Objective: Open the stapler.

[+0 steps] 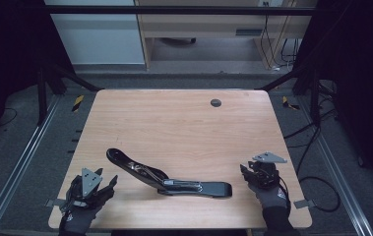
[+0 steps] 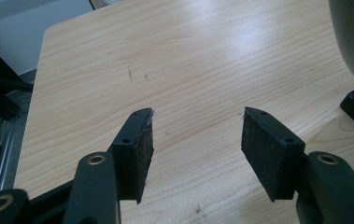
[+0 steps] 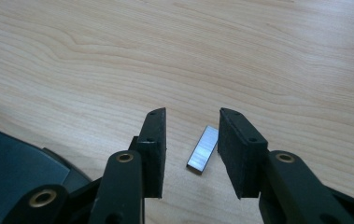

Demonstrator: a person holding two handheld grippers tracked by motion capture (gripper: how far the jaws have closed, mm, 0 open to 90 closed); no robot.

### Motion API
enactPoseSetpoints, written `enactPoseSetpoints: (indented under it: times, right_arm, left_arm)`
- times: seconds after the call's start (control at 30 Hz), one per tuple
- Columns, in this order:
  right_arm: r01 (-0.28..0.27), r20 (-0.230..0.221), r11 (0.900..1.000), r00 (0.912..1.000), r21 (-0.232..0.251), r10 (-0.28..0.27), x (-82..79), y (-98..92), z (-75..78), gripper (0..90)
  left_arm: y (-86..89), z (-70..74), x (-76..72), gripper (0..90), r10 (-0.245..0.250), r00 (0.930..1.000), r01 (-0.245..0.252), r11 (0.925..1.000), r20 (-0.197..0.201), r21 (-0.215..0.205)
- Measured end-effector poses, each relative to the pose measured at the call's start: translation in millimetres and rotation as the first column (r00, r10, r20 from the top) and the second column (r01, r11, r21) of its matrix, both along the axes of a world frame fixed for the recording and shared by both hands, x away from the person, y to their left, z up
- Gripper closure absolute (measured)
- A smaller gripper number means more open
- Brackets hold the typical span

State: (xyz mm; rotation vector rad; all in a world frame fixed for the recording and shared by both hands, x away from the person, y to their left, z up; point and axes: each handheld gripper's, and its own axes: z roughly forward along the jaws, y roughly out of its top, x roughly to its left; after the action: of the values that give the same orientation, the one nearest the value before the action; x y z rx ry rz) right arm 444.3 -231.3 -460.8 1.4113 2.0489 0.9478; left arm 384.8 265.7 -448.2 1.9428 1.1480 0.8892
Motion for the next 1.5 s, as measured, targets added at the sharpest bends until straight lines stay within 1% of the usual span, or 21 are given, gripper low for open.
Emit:
enactPoseSetpoints:
  times: [0.03,0.2,0.23,0.27,0.33,0.4,0.43,0.53,0.57,0.63,0.8,0.93,1.07,1.23,1.27,1.5]
  right_arm:
    - [-0.002,0.002,1.000,1.0000,-0.011,0.002,2.1,-0.3,-0.1,63.3]
    - [0.006,-0.008,1.000,0.9999,-0.022,-0.006,10.6,1.2,-0.8,65.3]
    - [0.010,-0.017,1.000,0.9998,-0.020,-0.011,12.1,2.3,-0.8,65.7]
    - [0.007,-0.013,0.999,0.9999,-0.034,-0.008,14.4,2.4,-2.1,66.1]
    - [0.014,-0.028,1.000,0.9995,-0.026,-0.015,17.2,3.8,-2.9,66.5]
    - [0.020,-0.031,0.999,0.9993,-0.040,-0.021,20.2,3.9,-5.2,66.4]
    - [0.021,-0.036,0.999,0.9991,-0.034,-0.022,21.4,3.9,-6.1,66.5]
    - [0.029,-0.041,0.999,0.9987,-0.043,-0.031,25.2,3.2,-9.0,67.2]
    - [0.032,-0.050,0.999,0.9982,-0.036,-0.034,25.8,3.3,-9.2,67.4]
    - [0.039,-0.060,0.998,0.9973,-0.045,-0.041,28.0,3.0,-11.6,67.2]
    - [0.041,-0.082,0.997,0.9955,-0.070,-0.047,31.0,6.8,-17.7,68.0]
    - [0.047,-0.088,0.996,0.9947,-0.081,-0.055,31.5,6.8,-18.6,68.2]
    - [0.070,-0.107,0.994,0.9912,-0.083,-0.078,32.2,5.8,-20.3,68.1]
    - [0.067,-0.130,0.994,0.9883,-0.089,-0.078,33.3,9.0,-23.4,68.2]
    - [0.067,-0.129,0.993,0.9885,-0.096,-0.079,33.6,9.0,-24.0,68.4]
    - [0.072,-0.142,0.993,0.9863,-0.094,-0.085,34.3,8.1,-25.8,73.0]
  left_arm:
    - [-0.2,0.2,-0.1,43.7,0.000,1.0000,0.000,1.0000,0.002,0.001]
    - [-0.1,-0.2,0.2,44.1,0.000,1.0000,0.000,1.0000,-0.001,0.003]
    - [0.0,-0.1,0.2,44.1,-0.001,1.0000,0.001,1.0000,0.000,0.003]
    - [0.0,-0.1,0.2,44.1,-0.001,1.0000,0.001,1.0000,0.000,0.003]
    - [0.2,-0.2,0.6,44.1,-0.002,1.0000,0.002,1.0000,-0.001,0.005]
    - [0.0,-0.8,1.2,44.1,-0.005,1.0000,0.005,1.0000,-0.008,0.006]
    - [-0.3,-1.3,1.5,44.1,-0.005,1.0000,0.005,0.9999,-0.008,0.009]
    - [-0.6,-1.7,2.0,44.3,-0.005,0.9999,0.005,0.9999,-0.012,0.016]
    - [-0.8,-1.8,1.9,44.3,-0.005,0.9999,0.005,0.9999,-0.012,0.015]
    - [-0.8,-1.9,1.9,44.3,-0.005,0.9999,0.005,0.9999,-0.011,0.015]
    - [-0.8,-2.3,2.1,44.3,-0.008,0.9999,0.008,0.9999,-0.013,0.015]
    - [-0.9,-2.2,2.1,44.3,-0.009,0.9999,0.010,0.9998,-0.013,0.017]
    - [-1.2,-3.2,2.9,44.3,-0.011,0.9997,0.012,0.9996,-0.024,0.026]
    - [-1.3,-3.4,3.0,44.4,-0.011,0.9996,0.012,0.9996,-0.025,0.025]
    - [-1.3,-3.4,3.0,44.5,-0.011,0.9996,0.012,0.9996,-0.026,0.025]
    - [-1.4,-3.6,3.3,44.5,-0.010,0.9996,0.011,0.9996,-0.027,0.026]
